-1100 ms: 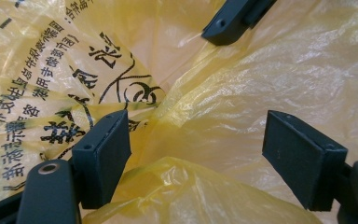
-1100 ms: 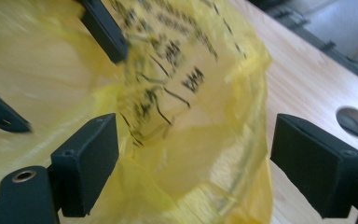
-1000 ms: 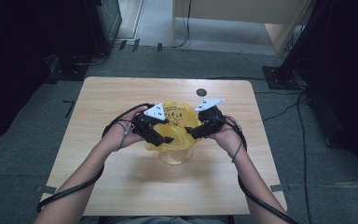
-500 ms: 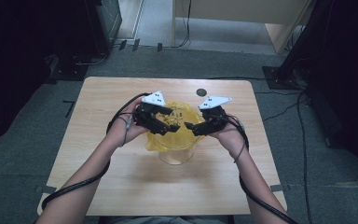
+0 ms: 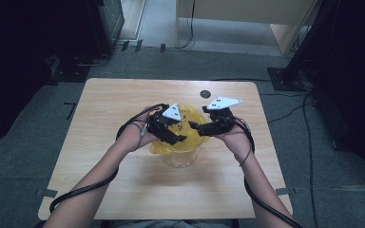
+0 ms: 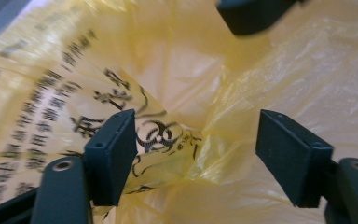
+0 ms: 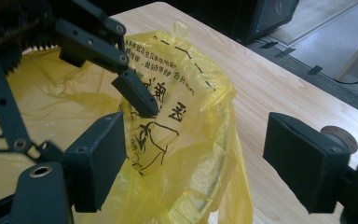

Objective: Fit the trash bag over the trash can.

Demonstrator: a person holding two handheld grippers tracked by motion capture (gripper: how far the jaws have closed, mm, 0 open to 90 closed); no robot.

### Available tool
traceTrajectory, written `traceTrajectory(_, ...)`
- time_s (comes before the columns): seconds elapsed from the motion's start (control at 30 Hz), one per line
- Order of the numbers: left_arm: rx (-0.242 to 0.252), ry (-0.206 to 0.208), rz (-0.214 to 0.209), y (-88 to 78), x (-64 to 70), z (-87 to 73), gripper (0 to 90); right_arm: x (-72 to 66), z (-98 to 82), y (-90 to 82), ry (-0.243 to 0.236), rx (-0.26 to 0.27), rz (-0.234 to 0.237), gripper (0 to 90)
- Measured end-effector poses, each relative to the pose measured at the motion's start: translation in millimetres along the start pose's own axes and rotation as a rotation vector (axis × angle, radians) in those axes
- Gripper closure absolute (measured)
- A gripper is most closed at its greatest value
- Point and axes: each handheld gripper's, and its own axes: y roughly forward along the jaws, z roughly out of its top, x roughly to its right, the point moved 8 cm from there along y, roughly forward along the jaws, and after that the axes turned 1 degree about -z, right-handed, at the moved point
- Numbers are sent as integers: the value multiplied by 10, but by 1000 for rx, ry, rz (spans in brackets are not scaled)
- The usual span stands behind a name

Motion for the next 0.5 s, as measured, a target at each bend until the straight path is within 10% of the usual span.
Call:
traceTrajectory(0.17, -30, 54, -20, 7, 39, -36, 246, -21, -7, 12, 1, -7, 15, 214)
traceTrajectory(0.5, 19, 6, -56, -18, 63, -23, 246, -112, -88, 117, -7, -37, 45, 210)
